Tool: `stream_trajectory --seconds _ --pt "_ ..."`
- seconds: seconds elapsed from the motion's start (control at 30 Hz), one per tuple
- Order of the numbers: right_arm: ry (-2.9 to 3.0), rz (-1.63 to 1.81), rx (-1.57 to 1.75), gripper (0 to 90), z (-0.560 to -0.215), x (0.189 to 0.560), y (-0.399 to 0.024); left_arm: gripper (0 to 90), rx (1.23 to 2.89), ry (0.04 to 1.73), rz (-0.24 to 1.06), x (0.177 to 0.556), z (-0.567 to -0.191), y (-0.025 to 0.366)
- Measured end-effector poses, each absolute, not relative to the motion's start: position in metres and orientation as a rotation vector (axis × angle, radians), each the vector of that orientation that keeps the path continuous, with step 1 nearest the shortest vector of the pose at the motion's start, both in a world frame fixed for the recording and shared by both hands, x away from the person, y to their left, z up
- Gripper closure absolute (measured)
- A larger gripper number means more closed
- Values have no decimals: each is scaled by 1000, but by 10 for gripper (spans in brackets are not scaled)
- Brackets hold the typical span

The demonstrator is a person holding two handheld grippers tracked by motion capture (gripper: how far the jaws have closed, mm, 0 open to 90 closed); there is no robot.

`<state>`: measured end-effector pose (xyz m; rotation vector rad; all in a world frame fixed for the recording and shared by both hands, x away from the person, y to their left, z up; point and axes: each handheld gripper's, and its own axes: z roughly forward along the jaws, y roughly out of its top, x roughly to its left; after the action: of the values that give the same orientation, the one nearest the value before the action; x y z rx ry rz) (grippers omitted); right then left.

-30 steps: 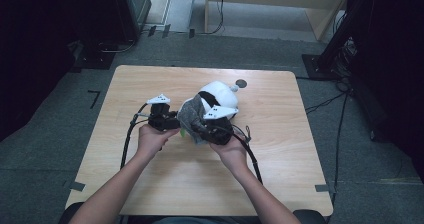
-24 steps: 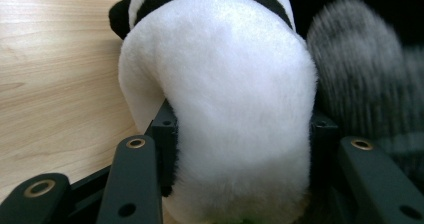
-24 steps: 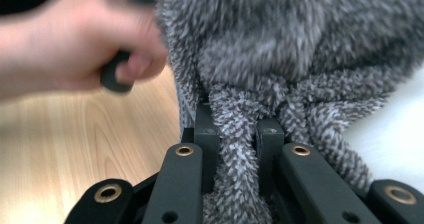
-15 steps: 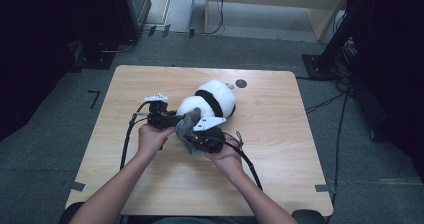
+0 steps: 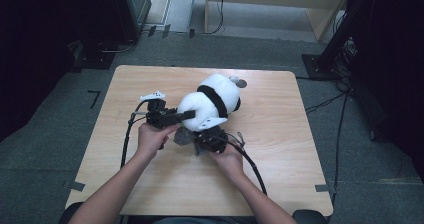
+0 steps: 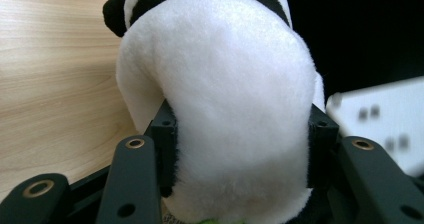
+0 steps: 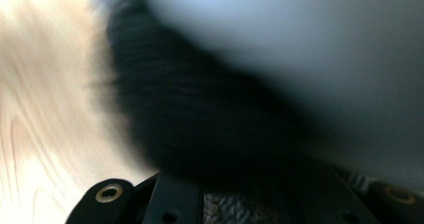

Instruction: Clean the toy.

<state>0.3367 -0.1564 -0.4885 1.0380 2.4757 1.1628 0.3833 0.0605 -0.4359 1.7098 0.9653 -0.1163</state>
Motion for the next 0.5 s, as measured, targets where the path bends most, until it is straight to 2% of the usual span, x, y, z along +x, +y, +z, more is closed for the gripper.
stream_trajectory --seconds 0.5 --pt "2305 1172 1268 793 -469 355 -218 492 1674 995 -63 390 -437 80"
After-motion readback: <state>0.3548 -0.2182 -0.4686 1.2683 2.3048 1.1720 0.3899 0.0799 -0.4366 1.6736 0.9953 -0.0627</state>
